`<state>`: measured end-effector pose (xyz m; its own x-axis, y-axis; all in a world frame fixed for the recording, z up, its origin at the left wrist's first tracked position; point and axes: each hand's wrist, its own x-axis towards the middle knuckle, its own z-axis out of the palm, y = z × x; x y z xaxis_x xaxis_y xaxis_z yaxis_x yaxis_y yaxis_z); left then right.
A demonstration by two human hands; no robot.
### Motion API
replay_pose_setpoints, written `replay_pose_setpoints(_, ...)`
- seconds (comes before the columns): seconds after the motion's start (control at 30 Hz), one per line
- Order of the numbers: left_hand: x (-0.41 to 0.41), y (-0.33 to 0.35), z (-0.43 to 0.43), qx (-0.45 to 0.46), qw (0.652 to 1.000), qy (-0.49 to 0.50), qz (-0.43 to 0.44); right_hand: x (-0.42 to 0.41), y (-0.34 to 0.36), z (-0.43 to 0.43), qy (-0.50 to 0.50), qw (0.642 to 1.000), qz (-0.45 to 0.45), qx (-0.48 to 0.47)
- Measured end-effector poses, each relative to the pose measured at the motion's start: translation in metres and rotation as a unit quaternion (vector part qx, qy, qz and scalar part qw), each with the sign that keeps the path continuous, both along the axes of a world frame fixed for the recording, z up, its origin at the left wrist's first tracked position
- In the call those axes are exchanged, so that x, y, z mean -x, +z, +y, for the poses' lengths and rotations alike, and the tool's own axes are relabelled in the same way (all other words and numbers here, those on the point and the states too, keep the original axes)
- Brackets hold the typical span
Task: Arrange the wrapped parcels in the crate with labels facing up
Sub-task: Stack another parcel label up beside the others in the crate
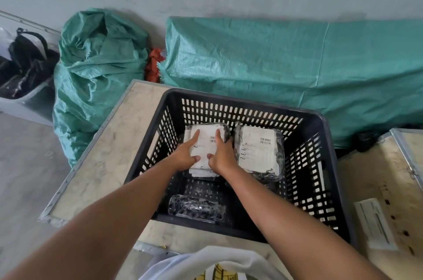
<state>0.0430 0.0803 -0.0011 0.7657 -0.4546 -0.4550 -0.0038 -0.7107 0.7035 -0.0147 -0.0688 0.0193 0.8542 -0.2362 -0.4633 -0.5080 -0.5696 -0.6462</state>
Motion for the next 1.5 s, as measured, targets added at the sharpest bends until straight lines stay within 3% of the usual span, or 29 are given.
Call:
replay_pose_setpoints(0.53, -0.016, -0.015, -0.004, -0.049, 0.999, -0.007, 0.019, -0.015, -0.008, -0.002, 0.005, 0.997, 0.083, 0.003)
replay_pose_setpoints(0.77, -0.014, 0.007, -0.015, -0.131, 0.991, -0.016, -0.016, 0.000, 0.007, -0.001, -0.032, 0.999, 0.005, 0.003)
replay_pose_setpoints(0.9, -0.009, 0.048, -0.014, -0.094, 0.992, -0.035, -0.074, 0.022, 0.033, -0.020, 0.006, 0.995, -0.095, -0.008)
replay_pose_setpoints(1.03, 0.012, 0.084, 0.004, -0.012, 0.997, -0.055, -0.047, 0.059, 0.055, -0.053, 0.016, 0.988, -0.120, -0.101)
replay_pose_setpoints(1.13, 0.036, 0.096, 0.024, 0.015, 0.995, -0.093, -0.018, 0.084, 0.055, -0.070, 0.050, 0.985, -0.091, -0.136)
replay_pose_setpoints(1.3, 0.064, 0.086, 0.047, -0.073, 0.977, -0.196, 0.037, 0.106, 0.036, -0.070, 0.148, 0.975, 0.017, -0.168)
replay_pose_setpoints(1.5, 0.077, 0.057, 0.046, -0.130, 0.957, -0.255, 0.058, 0.108, 0.019, -0.053, 0.275, 0.957, 0.030, -0.091)
